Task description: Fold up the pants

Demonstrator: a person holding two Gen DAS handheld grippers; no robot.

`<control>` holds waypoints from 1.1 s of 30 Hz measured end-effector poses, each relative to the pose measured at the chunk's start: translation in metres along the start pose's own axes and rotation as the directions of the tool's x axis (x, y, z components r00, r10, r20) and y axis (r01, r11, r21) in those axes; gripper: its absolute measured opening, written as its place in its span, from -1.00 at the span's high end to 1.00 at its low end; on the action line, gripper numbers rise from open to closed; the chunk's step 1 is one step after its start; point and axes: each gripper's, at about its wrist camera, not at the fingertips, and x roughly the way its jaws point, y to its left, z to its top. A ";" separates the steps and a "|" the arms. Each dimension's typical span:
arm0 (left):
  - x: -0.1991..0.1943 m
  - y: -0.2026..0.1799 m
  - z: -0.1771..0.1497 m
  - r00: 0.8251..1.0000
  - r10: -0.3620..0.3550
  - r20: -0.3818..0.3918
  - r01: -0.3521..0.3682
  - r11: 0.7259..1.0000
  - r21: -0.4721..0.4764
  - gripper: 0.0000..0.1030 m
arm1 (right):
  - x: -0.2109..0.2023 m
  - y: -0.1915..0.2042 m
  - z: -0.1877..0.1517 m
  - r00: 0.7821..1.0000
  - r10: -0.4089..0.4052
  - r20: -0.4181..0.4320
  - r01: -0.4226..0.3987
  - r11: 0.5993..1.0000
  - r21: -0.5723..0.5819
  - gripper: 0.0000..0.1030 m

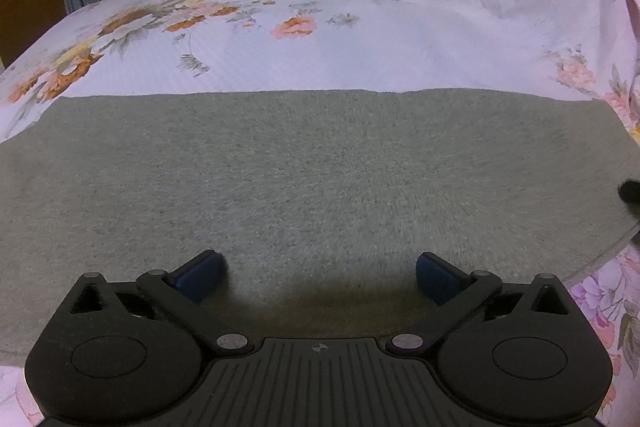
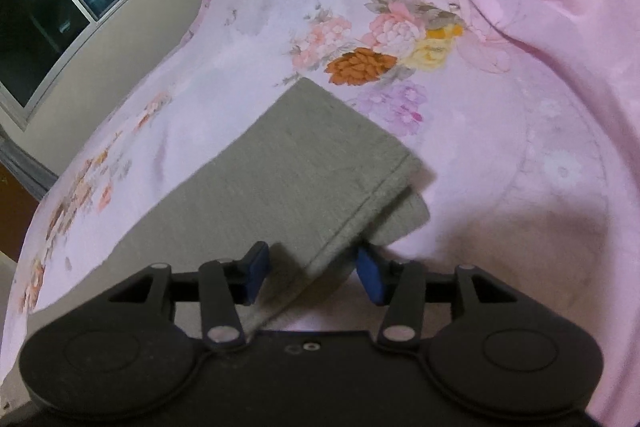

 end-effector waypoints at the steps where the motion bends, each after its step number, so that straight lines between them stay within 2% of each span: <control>1: 0.000 -0.001 0.000 1.000 0.002 0.001 -0.002 1.000 -0.001 -1.00 | 0.002 0.000 0.002 1.000 0.013 0.005 -0.013 1.000 0.021 0.12; 5: 0.003 -0.001 0.001 1.000 0.004 0.003 -0.004 1.000 0.004 -1.00 | 0.002 0.001 0.002 0.996 0.079 0.035 -0.081 0.996 0.049 0.62; 7: 0.003 -0.001 0.001 1.000 0.004 0.005 -0.004 1.000 0.005 -1.00 | 0.000 0.001 0.000 0.994 0.102 0.050 -0.104 0.994 0.041 0.66; 9: 0.004 -0.001 0.001 1.000 0.009 0.009 -0.009 1.000 0.006 -1.00 | 0.007 -0.002 0.000 0.995 0.091 0.029 -0.092 0.995 0.036 0.67; 14: 0.006 -0.002 0.000 1.000 0.012 0.018 -0.012 1.000 0.011 -1.00 | 0.017 -0.008 0.005 0.994 0.103 0.042 -0.107 0.989 0.105 0.58; 18: 0.006 -0.002 -0.001 1.000 0.014 0.020 -0.014 1.000 0.011 -1.00 | 0.012 -0.009 0.001 0.991 0.117 0.059 -0.124 0.983 0.134 0.74; 20: 0.006 -0.002 -0.001 1.000 0.014 0.023 -0.014 1.000 0.011 -1.00 | 0.003 -0.001 0.001 0.989 0.119 0.090 -0.126 0.990 0.071 0.77; 21: 0.006 -0.002 -0.001 1.000 0.017 0.023 -0.017 1.000 0.010 -1.00 | 0.006 0.002 0.000 0.992 0.093 0.080 -0.096 0.995 0.035 0.77; 23: 0.007 -0.003 -0.001 1.000 0.018 0.018 -0.019 1.000 0.015 -1.00 | 0.016 0.000 -0.001 0.997 0.057 0.047 -0.058 0.998 0.021 0.78; 26: 0.007 -0.002 0.004 1.000 0.007 0.004 -0.007 0.999 0.035 -1.00 | 0.014 0.010 0.002 0.999 0.020 0.041 -0.020 1.000 0.001 0.78; 28: 0.006 0.000 0.009 1.000 -0.006 -0.016 0.006 1.000 0.028 -1.00 | 0.001 0.018 0.005 0.996 0.046 0.075 -0.046 0.999 -0.010 0.78; 30: 0.002 0.005 0.013 0.999 -0.020 -0.026 0.020 1.000 0.020 -1.00 | -0.003 0.024 0.006 0.997 0.032 0.076 -0.027 0.998 -0.056 0.78; 33: -0.010 0.023 0.014 1.000 -0.020 -0.014 0.020 1.000 -0.014 -1.00 | -0.008 0.025 0.008 0.997 0.029 0.074 -0.028 0.999 -0.025 0.78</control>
